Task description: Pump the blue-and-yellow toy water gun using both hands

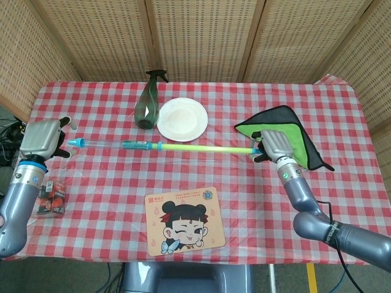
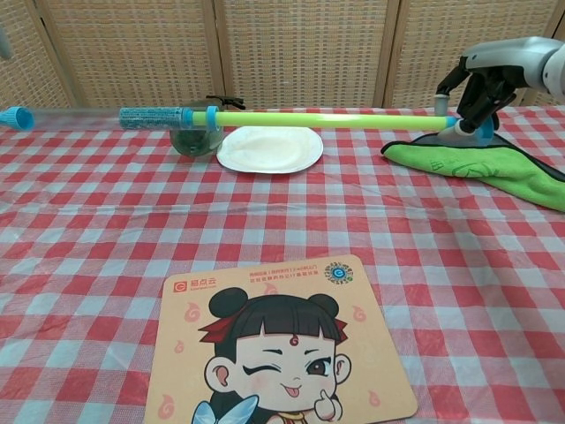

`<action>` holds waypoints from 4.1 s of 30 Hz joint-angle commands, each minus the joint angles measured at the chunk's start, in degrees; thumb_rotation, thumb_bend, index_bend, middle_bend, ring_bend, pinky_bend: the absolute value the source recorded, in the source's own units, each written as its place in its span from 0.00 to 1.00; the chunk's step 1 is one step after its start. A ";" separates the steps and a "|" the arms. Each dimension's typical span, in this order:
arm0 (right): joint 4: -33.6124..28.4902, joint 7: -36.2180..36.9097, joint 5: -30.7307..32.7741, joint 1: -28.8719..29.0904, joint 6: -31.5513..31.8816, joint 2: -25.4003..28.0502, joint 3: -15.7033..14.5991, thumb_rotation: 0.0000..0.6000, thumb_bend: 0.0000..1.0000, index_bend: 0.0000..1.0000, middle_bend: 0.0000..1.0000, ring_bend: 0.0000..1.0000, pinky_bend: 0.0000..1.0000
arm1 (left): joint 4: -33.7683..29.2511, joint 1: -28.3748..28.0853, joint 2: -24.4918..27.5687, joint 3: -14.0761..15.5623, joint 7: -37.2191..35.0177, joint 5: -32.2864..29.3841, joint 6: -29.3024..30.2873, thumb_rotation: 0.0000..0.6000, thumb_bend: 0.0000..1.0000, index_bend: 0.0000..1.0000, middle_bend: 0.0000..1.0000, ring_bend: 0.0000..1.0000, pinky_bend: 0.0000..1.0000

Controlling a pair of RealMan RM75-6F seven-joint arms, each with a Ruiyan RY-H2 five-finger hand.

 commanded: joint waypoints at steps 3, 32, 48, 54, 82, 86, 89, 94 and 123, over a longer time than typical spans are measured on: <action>-0.35 0.41 -0.06 0.09 0.01 0.66 -0.37 1.00 0.50 0.83 1.00 1.00 0.68 | 1.57 -3.50 -0.03 2.60 2.48 -4.45 -2.44 1.00 0.18 0.37 0.88 0.79 0.66; -2.25 1.07 0.62 1.18 0.48 2.40 -1.92 1.00 0.50 0.83 1.00 1.00 0.68 | 6.63 -10.66 -3.51 9.42 2.93 -10.30 -4.35 1.00 0.24 0.39 0.88 0.79 0.66; -3.66 1.39 0.63 1.34 1.15 3.29 -2.42 1.00 0.50 0.83 1.00 1.00 0.68 | 7.70 -12.92 -5.68 11.36 2.75 -11.32 -3.12 1.00 0.37 0.58 0.88 0.79 0.66; -4.56 1.52 0.55 1.44 1.33 3.65 -2.46 1.00 0.50 0.83 1.00 1.00 0.68 | 6.56 -13.22 -5.37 11.67 2.53 -11.15 -2.37 1.00 0.37 0.61 0.88 0.79 0.66; -10.80 -1.62 -0.81 3.73 3.41 3.54 -3.19 1.00 0.50 0.83 1.00 1.00 0.68 | -3.35 -16.15 -3.92 9.99 3.29 -10.73 3.18 1.00 0.37 0.61 0.88 0.79 0.66; -11.38 -2.38 -0.44 4.49 3.65 2.71 -3.36 1.00 0.50 0.83 1.00 1.00 0.68 | -2.99 -17.66 -4.84 9.61 4.42 -13.02 3.28 1.00 0.37 0.61 0.88 0.79 0.66; -11.57 -2.77 -0.36 4.93 3.71 2.15 -3.47 1.00 0.50 0.83 1.00 1.00 0.68 | -2.98 -18.45 -5.39 9.41 4.90 -14.05 3.30 1.00 0.37 0.61 0.88 0.79 0.66; -11.49 -3.39 -0.04 5.64 3.91 1.26 -3.61 1.00 0.50 0.83 1.00 1.00 0.68 | -3.11 -19.46 -6.47 9.43 5.66 -15.05 3.72 1.00 0.37 0.61 0.88 0.79 0.66; -9.87 -4.42 -0.18 7.11 4.83 -0.61 -4.52 1.00 0.47 0.81 0.99 0.98 0.65 | -2.38 -22.38 -10.55 10.33 6.71 -16.67 4.14 1.00 0.37 0.59 0.84 0.77 0.65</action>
